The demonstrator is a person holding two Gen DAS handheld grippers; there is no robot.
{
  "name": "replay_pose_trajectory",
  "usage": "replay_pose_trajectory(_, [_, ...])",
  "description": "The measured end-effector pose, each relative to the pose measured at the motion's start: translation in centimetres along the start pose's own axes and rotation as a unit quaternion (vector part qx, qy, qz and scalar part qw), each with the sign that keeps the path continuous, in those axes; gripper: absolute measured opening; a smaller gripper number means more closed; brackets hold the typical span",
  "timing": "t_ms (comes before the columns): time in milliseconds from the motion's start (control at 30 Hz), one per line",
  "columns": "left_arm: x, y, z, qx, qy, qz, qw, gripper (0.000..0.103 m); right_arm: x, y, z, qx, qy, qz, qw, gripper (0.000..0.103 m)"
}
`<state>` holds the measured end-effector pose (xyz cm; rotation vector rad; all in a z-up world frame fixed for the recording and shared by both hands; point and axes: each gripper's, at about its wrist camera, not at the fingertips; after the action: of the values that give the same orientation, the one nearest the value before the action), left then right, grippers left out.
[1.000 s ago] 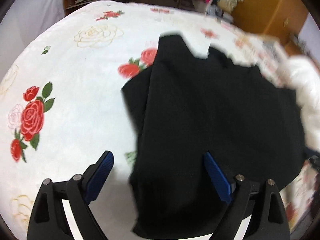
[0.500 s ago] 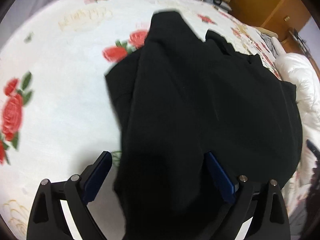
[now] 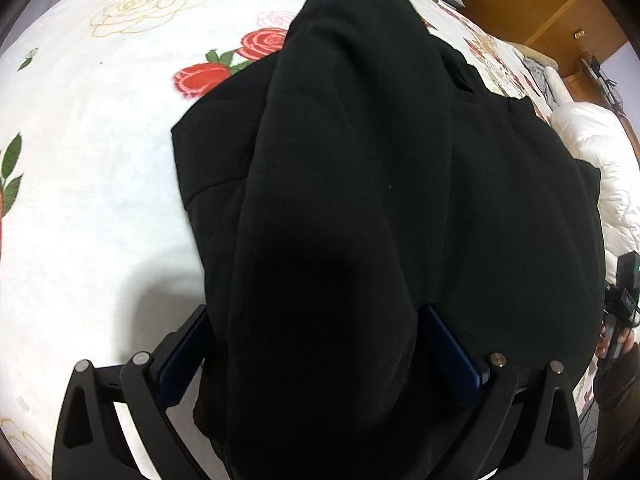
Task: Fold large clothes
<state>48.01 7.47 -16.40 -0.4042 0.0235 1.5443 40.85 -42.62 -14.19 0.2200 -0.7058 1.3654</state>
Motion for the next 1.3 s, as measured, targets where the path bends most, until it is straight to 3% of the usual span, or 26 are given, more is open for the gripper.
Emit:
replay_pose_trajectory(133, [0.0,-0.2,-0.9,0.022,0.013,0.009,0.9996,0.103,-0.8,-0.5,-1.0,0.019,-0.026,-0.01,0.999,0.097])
replay_pose_trajectory(300, [-0.5,-0.1,-1.5,0.033,0.013,0.003,0.9994,0.103,0.4,-0.6,-1.6,0.045,-0.014,0.012,0.999,0.097])
replay_pose_trajectory(467, [-2.1,-0.2,-2.2,0.05,-0.017,-0.005,0.9986,0.103,1.6,-0.3,-1.6,0.057,0.015,0.027,0.998,0.089])
replay_pose_trajectory(533, [-2.9,0.0,-2.2,0.047,-0.029,-0.006,0.9984,0.099,2.4,-0.1,-1.7,0.053,0.033,0.04,0.997,0.085])
replay_pose_trajectory(633, [-5.4,0.6,-1.6,0.028,-0.076,-0.036,0.9961,0.085,3.5,0.2,-1.6,0.048,0.059,0.058,0.995,0.074])
replay_pose_trajectory(733, [-8.8,1.5,-1.2,0.005,-0.138,-0.077,0.9875,0.068,5.6,0.9,-1.3,0.035,0.099,0.094,0.99,0.063])
replay_pose_trajectory(800, [-11.1,2.3,-1.2,-0.011,-0.184,-0.11,0.9767,0.057,7.0,1.3,-1.2,0.025,0.131,0.116,0.984,0.057])
replay_pose_trajectory(933, [-14.0,3.9,-1.6,-0.043,-0.254,-0.133,0.957,0.051,9.2,2.5,-1.2,0.003,0.187,0.145,0.972,0.051])
replay_pose_trajectory(1033, [-15.0,4.6,-1.9,-0.054,-0.278,-0.135,0.9494,0.05,9.1,2.8,-1.2,-0.001,0.188,0.131,0.974,0.051])
replay_pose_trajectory(1100, [-15.2,4.7,-1.9,-0.058,-0.274,-0.129,0.9513,0.05,8.2,2.5,-0.8,0.001,0.19,0.129,0.973,0.051])
replay_pose_trajectory(1300, [-12.5,4.5,-0.3,-0.05,-0.198,-0.085,0.9752,0.05,8.5,2.1,-1.1,-0.001,0.195,0.122,0.973,0.052])
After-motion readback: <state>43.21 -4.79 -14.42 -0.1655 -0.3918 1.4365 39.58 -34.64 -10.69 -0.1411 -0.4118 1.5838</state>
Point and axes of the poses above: each gripper's, at about its wrist camera, not at the fingertips, and z roughly against the way its jaws point, x to its left, y to its underside
